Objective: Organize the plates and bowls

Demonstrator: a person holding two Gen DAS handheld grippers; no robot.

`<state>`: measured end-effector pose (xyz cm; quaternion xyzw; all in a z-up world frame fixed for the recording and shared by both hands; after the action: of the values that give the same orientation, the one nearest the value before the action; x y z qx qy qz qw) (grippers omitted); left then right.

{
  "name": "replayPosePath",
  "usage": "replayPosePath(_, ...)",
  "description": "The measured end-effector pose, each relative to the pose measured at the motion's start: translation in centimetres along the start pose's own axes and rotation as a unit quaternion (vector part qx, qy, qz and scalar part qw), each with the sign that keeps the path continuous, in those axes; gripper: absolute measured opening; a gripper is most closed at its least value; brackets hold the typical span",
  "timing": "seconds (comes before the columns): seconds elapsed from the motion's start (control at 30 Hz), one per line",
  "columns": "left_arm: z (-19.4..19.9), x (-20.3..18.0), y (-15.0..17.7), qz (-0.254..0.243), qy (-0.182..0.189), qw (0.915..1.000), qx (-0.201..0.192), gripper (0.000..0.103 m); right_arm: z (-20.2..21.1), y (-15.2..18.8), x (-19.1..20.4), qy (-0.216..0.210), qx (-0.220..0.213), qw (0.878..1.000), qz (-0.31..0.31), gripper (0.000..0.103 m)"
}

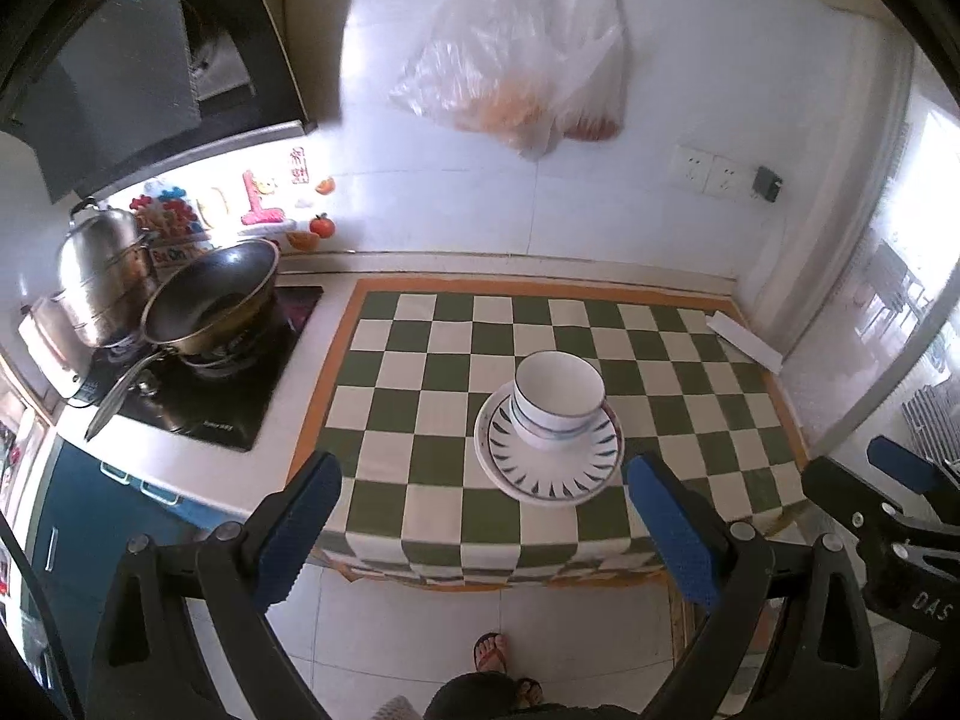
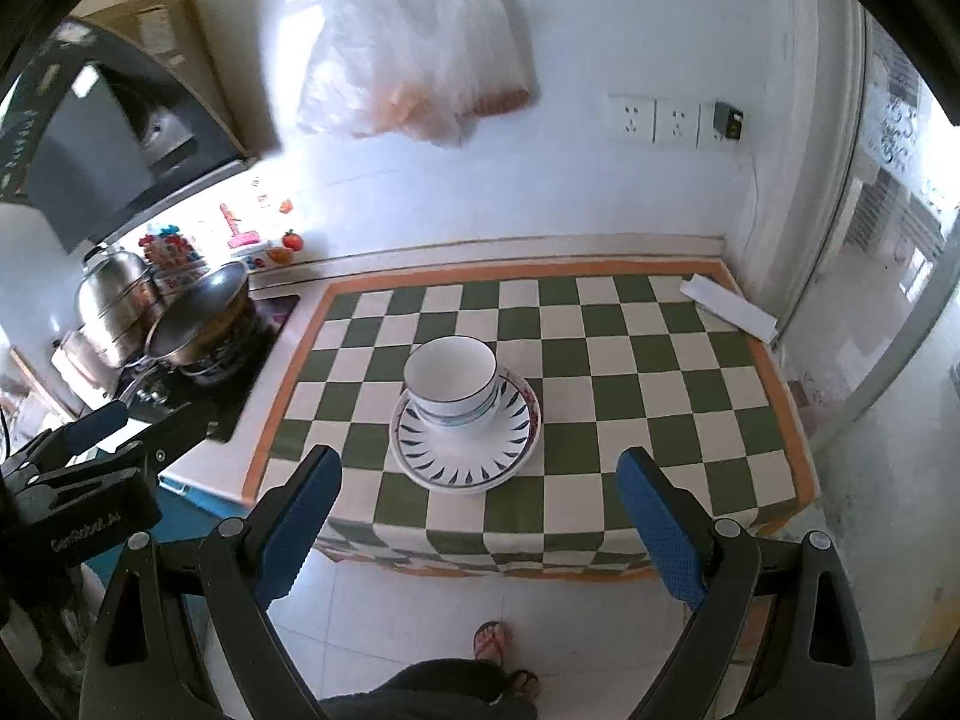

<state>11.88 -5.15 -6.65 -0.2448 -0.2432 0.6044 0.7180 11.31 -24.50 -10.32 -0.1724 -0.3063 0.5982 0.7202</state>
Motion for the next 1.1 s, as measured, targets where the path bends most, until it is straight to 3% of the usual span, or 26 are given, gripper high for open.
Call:
replayPosePath(0.2, 4.5, -1.1, 2.6, -0.001, -0.016, 0.9998, -0.012, 0.098, 5.2, 2.7, 0.0, -0.009, -0.008, 1.000, 0.014, 0.095)
replayPosePath(0.43, 6.6, -1.3, 4.0, -0.001, -0.019, 0.9996, -0.023, 0.098, 9.3, 3.8, -0.2, 0.007, -0.039, 0.999, 0.022, 0.095)
replayPosePath(1.1, 8.3, 0.7, 4.1, -0.011, -0.015, 0.9991, -0.038, 0.098, 9.2, 4.3, 0.9, 0.026, -0.043, 0.999, 0.003, 0.095)
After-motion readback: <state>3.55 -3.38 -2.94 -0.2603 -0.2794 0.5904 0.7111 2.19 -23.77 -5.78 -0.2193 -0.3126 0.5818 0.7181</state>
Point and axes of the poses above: each gripper's, at about its wrist camera, not at the fingertips, and z roughly against the way its jaws point, x to its left, y to its underside, the point moved 6 cm from there along -z, roughly the way its jaws point, and after that the axes turned 9 degrees about -z, right-handed, at the moved point
